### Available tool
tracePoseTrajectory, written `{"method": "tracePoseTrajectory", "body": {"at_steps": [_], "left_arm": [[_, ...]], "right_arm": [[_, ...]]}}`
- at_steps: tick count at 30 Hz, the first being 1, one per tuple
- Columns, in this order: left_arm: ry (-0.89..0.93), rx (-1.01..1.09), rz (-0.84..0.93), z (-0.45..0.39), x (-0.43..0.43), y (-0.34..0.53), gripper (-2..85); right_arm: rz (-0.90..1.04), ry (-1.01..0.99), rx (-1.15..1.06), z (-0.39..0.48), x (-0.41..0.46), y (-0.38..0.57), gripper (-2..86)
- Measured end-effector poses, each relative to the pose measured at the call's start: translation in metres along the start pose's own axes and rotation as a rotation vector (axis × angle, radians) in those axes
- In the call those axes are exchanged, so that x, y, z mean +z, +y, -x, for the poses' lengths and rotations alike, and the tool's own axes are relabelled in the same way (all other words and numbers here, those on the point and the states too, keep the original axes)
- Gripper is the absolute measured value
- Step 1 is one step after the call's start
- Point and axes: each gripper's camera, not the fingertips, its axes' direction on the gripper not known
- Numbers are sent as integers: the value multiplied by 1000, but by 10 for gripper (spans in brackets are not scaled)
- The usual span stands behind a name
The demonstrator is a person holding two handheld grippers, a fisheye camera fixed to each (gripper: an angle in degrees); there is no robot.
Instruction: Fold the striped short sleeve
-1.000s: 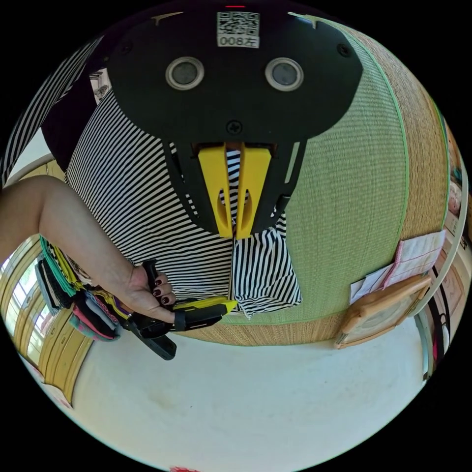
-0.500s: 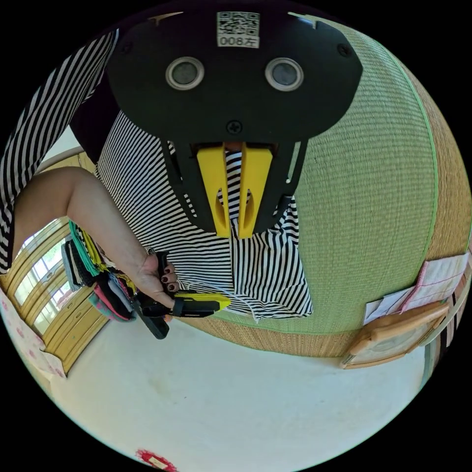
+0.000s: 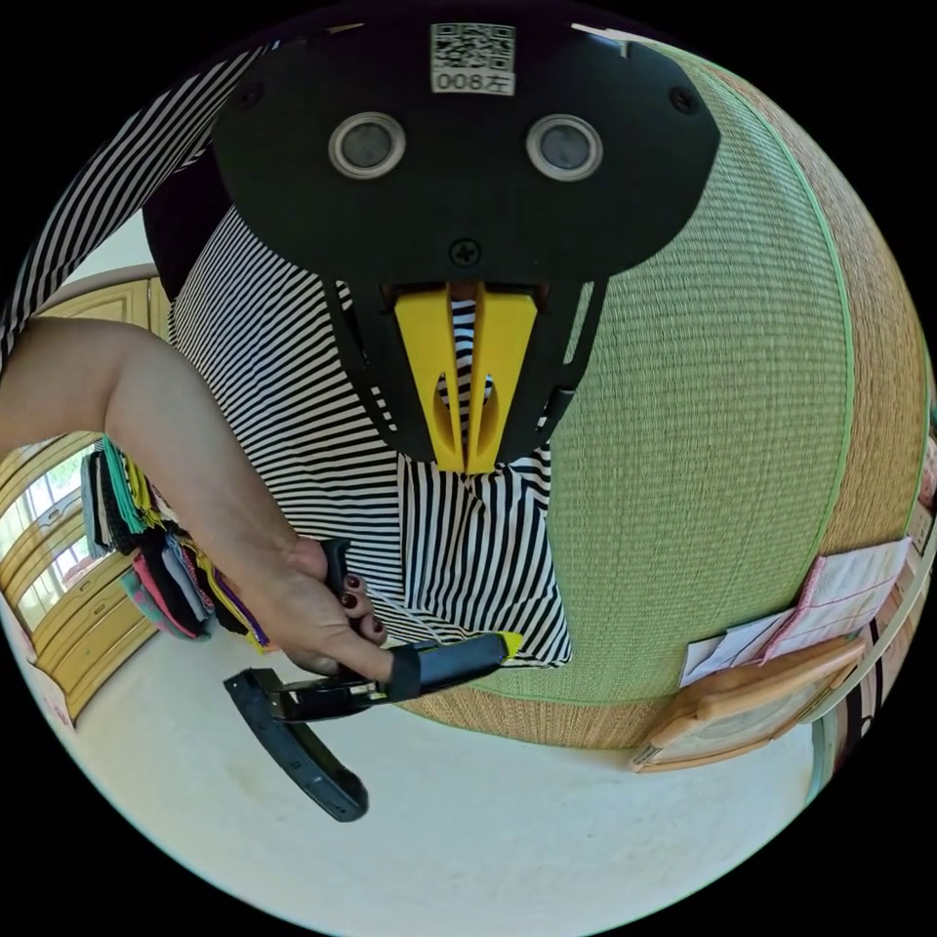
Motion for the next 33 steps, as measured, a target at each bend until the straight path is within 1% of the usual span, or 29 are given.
{"method": "tracePoseTrajectory", "body": {"at_steps": [1, 4, 7, 12, 16, 18, 20, 21, 24, 29, 31, 33], "left_arm": [[2, -2, -1, 1, 0, 1, 2], [1, -4, -1, 3, 1, 2, 2], [-5, 0, -1, 4, 2, 4, 2], [7, 3, 2, 7, 4, 8, 2], [13, -1, 3, 11, 6, 13, 1], [6, 2, 4, 11, 8, 15, 1], [2, 4, 3, 12, 9, 17, 1], [2, 4, 5, 13, 10, 18, 1], [10, -1, 5, 17, 11, 22, 1], [21, -6, -24, 23, 9, 31, 1], [25, -11, -64, 25, 4, 37, 1], [26, -12, -54, 27, 4, 39, 1]], "right_arm": [[18, 26, -18, 8, 9, -4, 1], [-7, 87, -48, 26, 15, -6, 1], [-22, 102, -56, 34, 18, -2, 1], [16, 47, -33, 30, 15, -1, 1], [-75, 64, -9, 37, -6, 15, 1], [-53, 52, -12, 38, 1, 14, 1], [23, 49, -13, 34, 24, 11, 1], [-10, 39, -9, 33, 23, 12, 1], [14, -1, 22, 24, 19, 13, 1], [-57, -15, 13, 31, -20, 57, 0], [-62, -53, 13, 36, -27, 81, 0], [-38, -77, 12, 42, -26, 104, 0]]}}
